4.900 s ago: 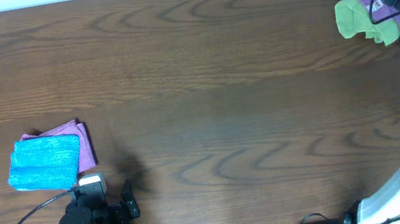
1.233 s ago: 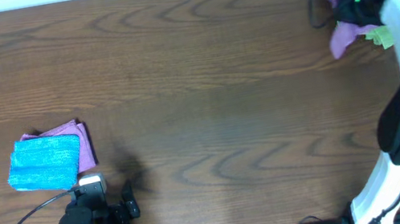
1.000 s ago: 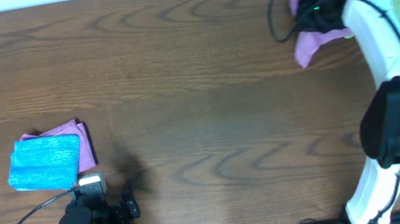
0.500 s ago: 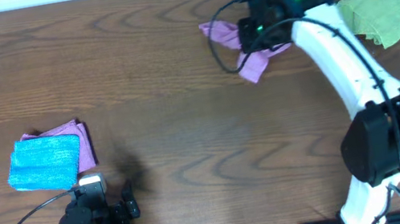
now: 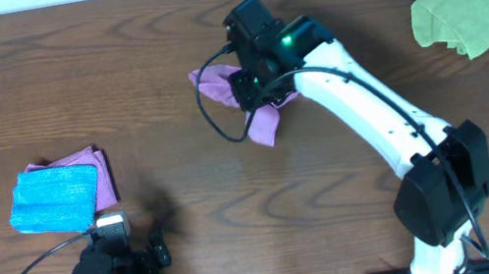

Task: Fold the cloth
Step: 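Lift and drag the purple cloth to the table center with right gripper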

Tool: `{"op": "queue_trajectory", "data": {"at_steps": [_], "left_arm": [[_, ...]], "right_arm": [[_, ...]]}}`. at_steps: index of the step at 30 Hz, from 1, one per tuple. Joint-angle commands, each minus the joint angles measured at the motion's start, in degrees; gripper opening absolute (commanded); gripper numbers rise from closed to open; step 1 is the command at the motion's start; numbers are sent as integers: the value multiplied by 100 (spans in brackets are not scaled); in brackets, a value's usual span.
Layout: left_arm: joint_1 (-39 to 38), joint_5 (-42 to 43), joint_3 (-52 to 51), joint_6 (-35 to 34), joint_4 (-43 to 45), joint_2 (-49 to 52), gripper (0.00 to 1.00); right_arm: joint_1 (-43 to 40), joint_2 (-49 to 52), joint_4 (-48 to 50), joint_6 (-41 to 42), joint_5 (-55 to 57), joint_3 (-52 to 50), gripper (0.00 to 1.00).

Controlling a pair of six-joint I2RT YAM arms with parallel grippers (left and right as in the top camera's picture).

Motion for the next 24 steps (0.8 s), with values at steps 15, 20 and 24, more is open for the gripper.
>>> {"op": "queue_trajectory", "data": {"at_steps": [15,20,24], "left_arm": [[-24,-37,-107,-22,-31,-39,95],[-24,-37,-107,-22,-31,-37,95],[-24,-35,-107,-24,-26,-37,95]], "right_arm": [[-264,-20,-352,450,-107,83,97],[-835,-20,-619,745,-767,83,98],[-1316,-20,-826,341,-1399,76,98]]}}
